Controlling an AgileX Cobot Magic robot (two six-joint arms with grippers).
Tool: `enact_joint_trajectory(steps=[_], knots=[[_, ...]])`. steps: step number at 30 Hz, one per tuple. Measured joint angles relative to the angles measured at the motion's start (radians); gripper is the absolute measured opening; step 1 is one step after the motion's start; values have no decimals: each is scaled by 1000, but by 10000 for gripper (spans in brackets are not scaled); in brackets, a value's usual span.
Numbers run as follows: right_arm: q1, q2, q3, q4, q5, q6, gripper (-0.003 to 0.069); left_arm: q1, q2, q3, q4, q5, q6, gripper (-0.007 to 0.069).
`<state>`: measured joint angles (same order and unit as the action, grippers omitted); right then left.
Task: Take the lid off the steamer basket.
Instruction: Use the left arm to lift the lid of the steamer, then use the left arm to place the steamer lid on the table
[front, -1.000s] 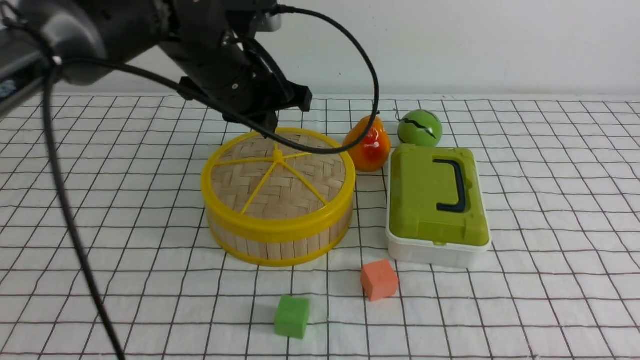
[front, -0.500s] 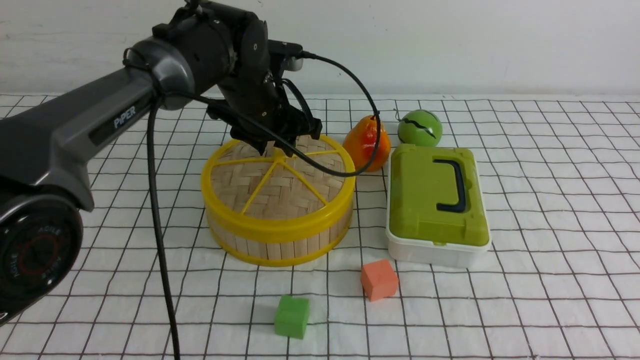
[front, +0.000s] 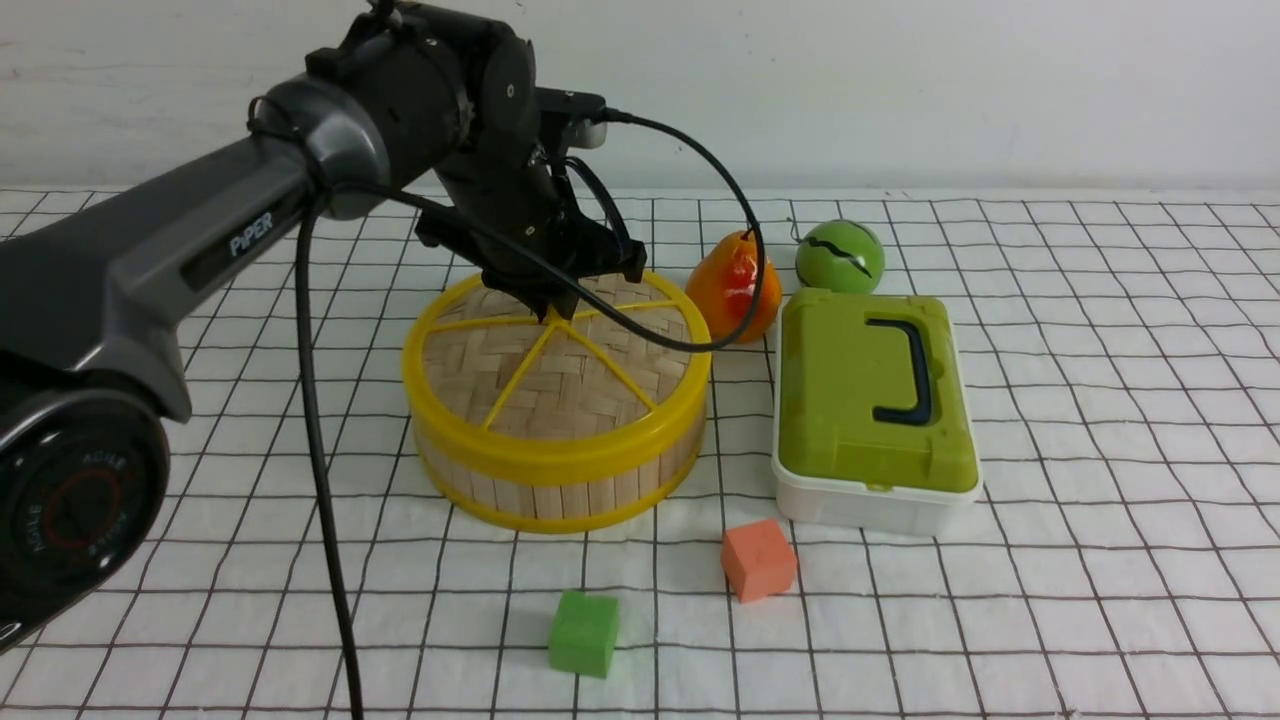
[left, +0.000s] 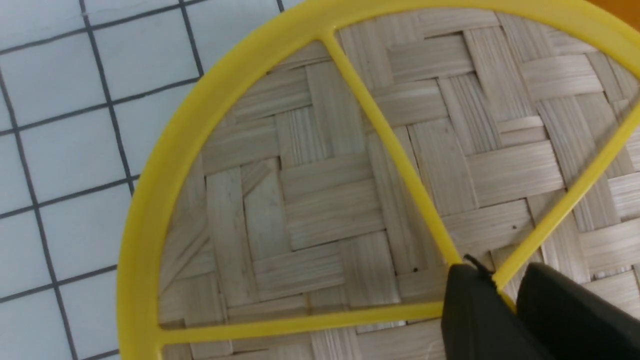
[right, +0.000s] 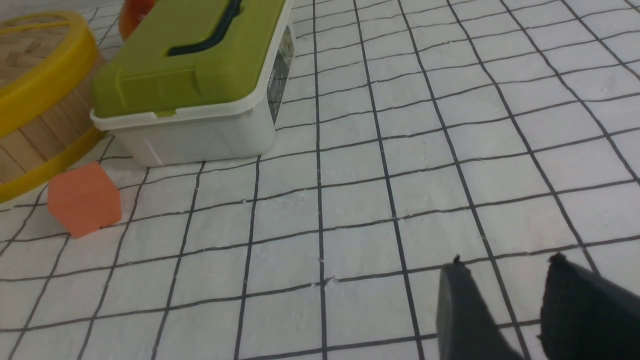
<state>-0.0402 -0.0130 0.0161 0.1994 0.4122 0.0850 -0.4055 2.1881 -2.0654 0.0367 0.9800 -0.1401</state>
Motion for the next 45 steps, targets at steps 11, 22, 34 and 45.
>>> enact_joint_trajectory(steps=[11,22,34,45], knots=[[0,0,0,0,0,0,240,-1,-166,-10,33,-24,0,90],[0,0,0,0,0,0,240,135,-324,44,313,67,-137,90],[0,0,0,0,0,0,240,429,-282,546,322,-339,-357,90],[0,0,0,0,0,0,240,384,-172,600,323,-490,-388,126]])
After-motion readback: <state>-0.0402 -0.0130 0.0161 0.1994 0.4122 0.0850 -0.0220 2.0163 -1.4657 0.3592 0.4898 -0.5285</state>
